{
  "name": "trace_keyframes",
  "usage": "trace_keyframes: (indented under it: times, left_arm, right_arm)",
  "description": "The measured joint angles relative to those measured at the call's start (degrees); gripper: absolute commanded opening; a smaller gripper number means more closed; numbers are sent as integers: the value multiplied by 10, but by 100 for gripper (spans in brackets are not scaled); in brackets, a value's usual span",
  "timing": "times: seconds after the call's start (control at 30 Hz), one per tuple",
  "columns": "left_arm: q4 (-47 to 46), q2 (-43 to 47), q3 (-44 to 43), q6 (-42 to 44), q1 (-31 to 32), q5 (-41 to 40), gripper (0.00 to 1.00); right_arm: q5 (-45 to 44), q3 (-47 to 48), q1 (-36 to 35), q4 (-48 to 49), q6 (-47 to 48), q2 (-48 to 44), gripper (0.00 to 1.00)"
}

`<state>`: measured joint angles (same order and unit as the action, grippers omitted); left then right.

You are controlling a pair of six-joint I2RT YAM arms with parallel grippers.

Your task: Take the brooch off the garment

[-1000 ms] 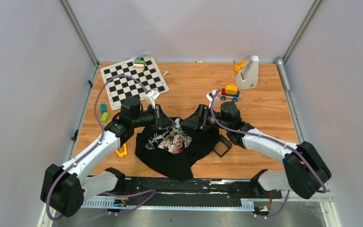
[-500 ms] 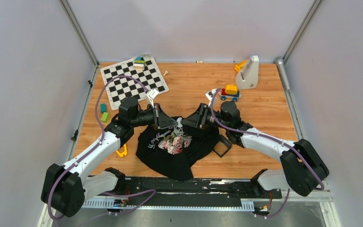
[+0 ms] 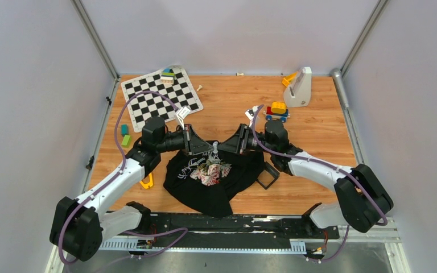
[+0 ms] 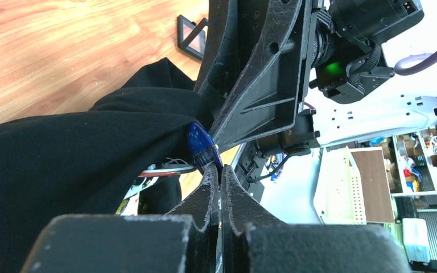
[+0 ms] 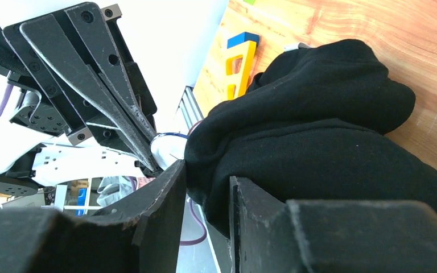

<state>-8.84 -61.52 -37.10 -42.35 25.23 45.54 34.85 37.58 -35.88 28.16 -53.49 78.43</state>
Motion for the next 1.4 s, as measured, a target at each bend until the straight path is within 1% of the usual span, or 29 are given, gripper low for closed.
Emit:
trace_keyframes:
  times: [0.3, 0.67, 0.97, 1.07, 1.17, 1.27, 1.4]
  left_arm:
    - [3, 0, 0, 6, -3, 8, 0]
    - [31, 0, 0, 35, -6, 7, 0]
    - [51, 0, 0, 39, -5, -11, 0]
    - [57, 0, 0, 39, -5, -12, 0]
    - [58, 0, 0, 38, -5, -15, 0]
    - [58, 3, 0, 38, -5, -19, 0]
    - [46, 7, 1, 29, -5, -19, 0]
  right_arm:
    - [18, 12, 0, -6, 5, 13, 30]
    - [8, 40, -19, -70, 49, 22, 29]
    - [-23, 52, -42, -128, 103, 16, 36]
    - [-33, 52, -46, -147, 118, 3, 40]
    - [-47, 52, -48, -162, 125, -17, 47]
    - [-53, 43, -47, -159, 122, -38, 52]
    - [-52, 19, -42, -121, 97, -57, 52]
